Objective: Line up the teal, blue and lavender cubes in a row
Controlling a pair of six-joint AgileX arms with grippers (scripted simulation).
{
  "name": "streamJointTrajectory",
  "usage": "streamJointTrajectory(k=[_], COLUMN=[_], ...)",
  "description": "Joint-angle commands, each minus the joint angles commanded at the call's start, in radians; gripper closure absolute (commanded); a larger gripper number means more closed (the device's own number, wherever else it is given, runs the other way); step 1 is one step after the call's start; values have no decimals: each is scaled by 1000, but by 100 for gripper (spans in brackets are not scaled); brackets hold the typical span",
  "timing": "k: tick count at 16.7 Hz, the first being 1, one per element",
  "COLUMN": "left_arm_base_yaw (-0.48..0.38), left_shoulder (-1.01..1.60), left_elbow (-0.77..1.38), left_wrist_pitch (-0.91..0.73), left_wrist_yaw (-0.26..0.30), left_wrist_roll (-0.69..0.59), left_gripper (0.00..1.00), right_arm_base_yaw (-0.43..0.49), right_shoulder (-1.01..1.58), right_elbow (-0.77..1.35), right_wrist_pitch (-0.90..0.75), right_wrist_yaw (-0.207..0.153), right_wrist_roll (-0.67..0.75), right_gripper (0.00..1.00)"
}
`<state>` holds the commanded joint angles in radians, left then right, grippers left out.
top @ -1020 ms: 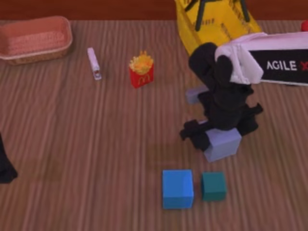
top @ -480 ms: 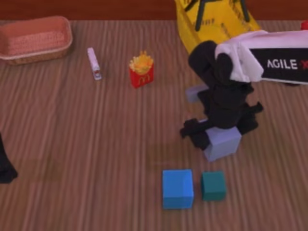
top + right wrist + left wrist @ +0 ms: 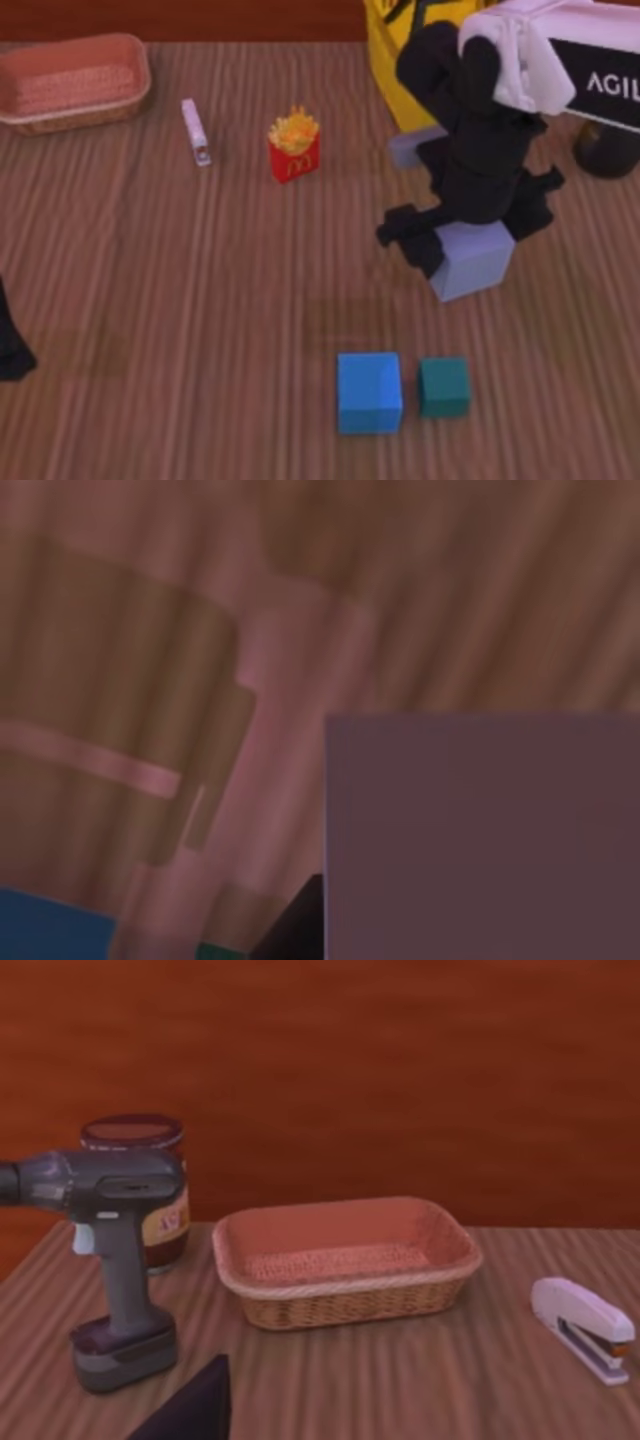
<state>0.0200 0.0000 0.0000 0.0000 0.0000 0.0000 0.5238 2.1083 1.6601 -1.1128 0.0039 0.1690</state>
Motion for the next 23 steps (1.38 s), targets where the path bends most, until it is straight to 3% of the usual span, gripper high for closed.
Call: streamJointTrajectory(k=[7, 18, 23], left_arm_base_yaw=[0, 0, 0], left_shoulder=[0, 0, 0], left_elbow=[0, 0, 0], left_wrist_pitch=[0, 0, 0], left_wrist_yaw=[0, 0, 0], left_wrist_roll=[0, 0, 0], left_gripper=[0, 0, 0], right_arm_base_yaw=[38, 420, 489], right_shoulder=[32, 230, 251], right_elbow=[48, 425, 492], right_wrist_pitch=[-22, -218, -245], right_wrist_yaw=[1, 7, 9], right_wrist_roll=[72, 743, 854], right_gripper=[100, 100, 100])
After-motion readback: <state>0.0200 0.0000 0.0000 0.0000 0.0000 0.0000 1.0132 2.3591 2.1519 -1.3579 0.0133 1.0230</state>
